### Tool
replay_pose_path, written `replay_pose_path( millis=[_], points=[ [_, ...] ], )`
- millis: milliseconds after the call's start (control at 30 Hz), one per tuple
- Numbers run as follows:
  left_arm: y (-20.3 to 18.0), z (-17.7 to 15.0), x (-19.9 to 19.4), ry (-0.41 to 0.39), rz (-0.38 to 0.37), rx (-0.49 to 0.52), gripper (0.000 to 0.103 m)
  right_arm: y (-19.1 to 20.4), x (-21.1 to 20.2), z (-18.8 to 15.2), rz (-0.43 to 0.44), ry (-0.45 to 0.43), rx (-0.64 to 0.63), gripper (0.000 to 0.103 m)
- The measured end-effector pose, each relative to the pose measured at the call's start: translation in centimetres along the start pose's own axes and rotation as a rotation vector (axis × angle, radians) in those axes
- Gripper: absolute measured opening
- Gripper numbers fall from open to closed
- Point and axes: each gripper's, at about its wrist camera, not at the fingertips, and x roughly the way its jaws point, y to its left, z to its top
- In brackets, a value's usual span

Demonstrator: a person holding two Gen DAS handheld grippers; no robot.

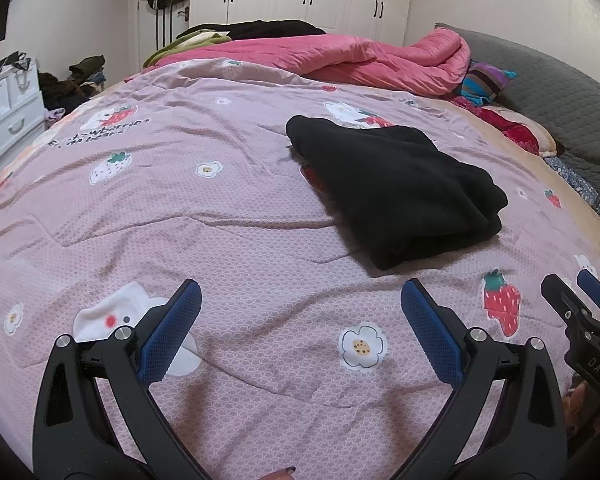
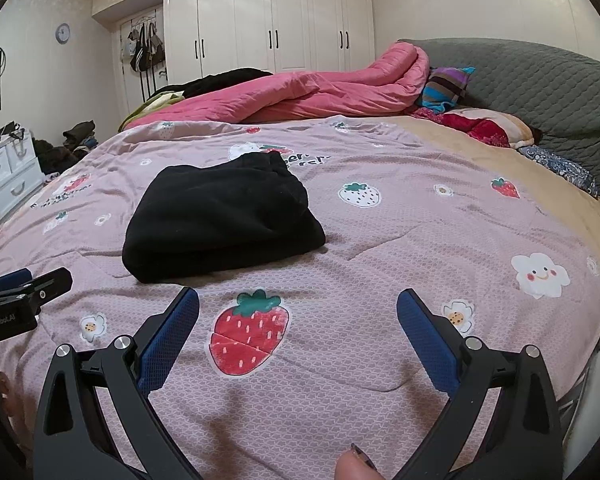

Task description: Fold small clothes

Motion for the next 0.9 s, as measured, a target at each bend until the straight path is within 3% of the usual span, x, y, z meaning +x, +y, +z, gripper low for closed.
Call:
replay_pose_path(
  millis=[900],
  points=[
    [-0.76,-0.11,0.27,0.009,0.015,0.041,0.094,-0.29,-0.38,-0.02,-0.009,-0.004,0.012,0.099]
  ],
)
